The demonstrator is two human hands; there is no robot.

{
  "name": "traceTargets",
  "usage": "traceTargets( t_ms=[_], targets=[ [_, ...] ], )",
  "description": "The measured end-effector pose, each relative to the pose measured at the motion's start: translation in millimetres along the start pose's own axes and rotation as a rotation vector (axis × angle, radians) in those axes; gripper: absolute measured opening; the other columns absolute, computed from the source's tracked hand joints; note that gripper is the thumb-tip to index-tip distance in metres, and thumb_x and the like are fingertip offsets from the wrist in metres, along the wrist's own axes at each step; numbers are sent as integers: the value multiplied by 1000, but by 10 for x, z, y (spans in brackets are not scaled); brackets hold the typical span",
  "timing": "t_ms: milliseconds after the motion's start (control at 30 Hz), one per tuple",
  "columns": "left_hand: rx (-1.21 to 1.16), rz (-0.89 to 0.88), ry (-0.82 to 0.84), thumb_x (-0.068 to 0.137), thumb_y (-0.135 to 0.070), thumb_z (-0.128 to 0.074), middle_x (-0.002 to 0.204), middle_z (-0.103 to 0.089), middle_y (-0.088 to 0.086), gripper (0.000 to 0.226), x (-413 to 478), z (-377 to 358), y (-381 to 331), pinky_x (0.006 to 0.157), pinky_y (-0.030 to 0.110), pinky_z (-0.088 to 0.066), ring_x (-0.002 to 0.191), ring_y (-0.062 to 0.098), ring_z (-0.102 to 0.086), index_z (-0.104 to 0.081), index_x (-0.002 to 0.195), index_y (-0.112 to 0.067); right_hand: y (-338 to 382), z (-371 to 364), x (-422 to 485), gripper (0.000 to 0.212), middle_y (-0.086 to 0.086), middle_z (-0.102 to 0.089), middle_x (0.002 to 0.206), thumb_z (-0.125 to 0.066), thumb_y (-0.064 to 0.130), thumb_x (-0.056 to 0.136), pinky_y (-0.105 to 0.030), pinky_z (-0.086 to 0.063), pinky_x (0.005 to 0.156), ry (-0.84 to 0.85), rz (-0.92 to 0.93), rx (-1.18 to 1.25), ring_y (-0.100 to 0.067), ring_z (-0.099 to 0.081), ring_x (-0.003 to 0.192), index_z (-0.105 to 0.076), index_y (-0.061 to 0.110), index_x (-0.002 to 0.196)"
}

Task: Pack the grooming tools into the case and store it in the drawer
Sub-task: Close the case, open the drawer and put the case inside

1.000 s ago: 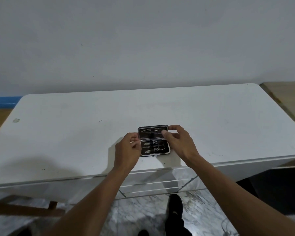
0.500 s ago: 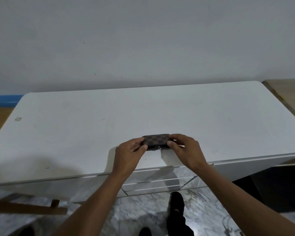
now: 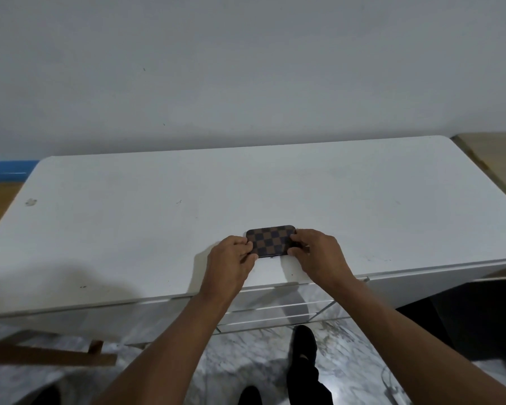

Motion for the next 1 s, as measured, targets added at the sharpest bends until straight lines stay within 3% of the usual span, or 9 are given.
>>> traceTargets(
  t_ms=[233, 400, 533, 633, 733, 900, 1000],
  targets=[
    [71, -64, 7, 80, -7, -78, 102, -73, 13, 21, -2, 42, -58, 89, 36, -55, 92, 25, -70, -76, 100, 0, 28, -35, -33, 25, -11, -72, 111, -66, 12, 87, -35, -51, 92, -39, -54, -1, -27, -66, 101, -70, 6, 111],
    [125, -95, 24, 84, -5, -73, 104, -73, 17, 21, -7, 33, -89, 90, 30, -47, 95, 31, -69, -73, 104, 3, 16, -103, -87, 18, -7, -73, 101, -62, 17, 89, -28, -47, 77, -54, -42, -64, -24, -65, 92, -71, 9, 103],
    [107, -34, -3, 87, -6, -70, 111, -72, 15, 25, -39, 8, -112, 93, 28, -45, 102, 28, -67, -71, 112, 1, 58, -59, -93, 22, -9, -71, 107, -61, 16, 89, -32, -49, 82, -41, -44, -79, -27, -64, 97, -68, 8, 109],
    [155, -19, 54, 90, -7, -66, 127, -65, 10, 35, -67, -18, -110, 100, 28, -43, 115, 27, -61, -64, 125, -2, 72, -15, -120, 30, -10, -69, 112, -60, 13, 89, -32, -48, 86, -5, -29, -86, -28, -63, 101, -62, 10, 118],
    [149, 15, 48, 94, -7, -61, 148, -46, 9, 47, -264, -18, -119, 109, 21, -27, 137, 25, -43, -51, 140, -6, 28, 3, -244, 37, -7, -66, 121, -59, 15, 90, -32, -49, 91, 34, 1, 4, -25, -62, 106, -53, 16, 127],
    [131, -201, -112, 91, -1, -56, 120, -62, 9, 31, -910, -115, -158, 98, 17, -43, 111, 17, -58, -67, 120, -4, -136, -79, -780, 35, -7, -61, 128, -56, 15, 93, -32, -49, 94, -57, 122, -24, -23, -60, 112, -53, 13, 128],
    [187, -161, 11, 90, -15, -48, 111, -66, 8, 32, -1198, -282, -50, 89, 33, -55, 101, 23, -64, -69, 113, -7, -312, -233, -1050, 29, -8, -64, 120, -57, 15, 92, -33, -49, 92, -23, 157, -109, -24, -61, 108, -60, 11, 120]
  ],
)
Point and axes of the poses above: each hand's wrist, its own x-axis towards the middle knuckle, its own z-axis out of the back of the hand, y = z × x, the point moved 2 cm from there along x, towards the middle knuckle
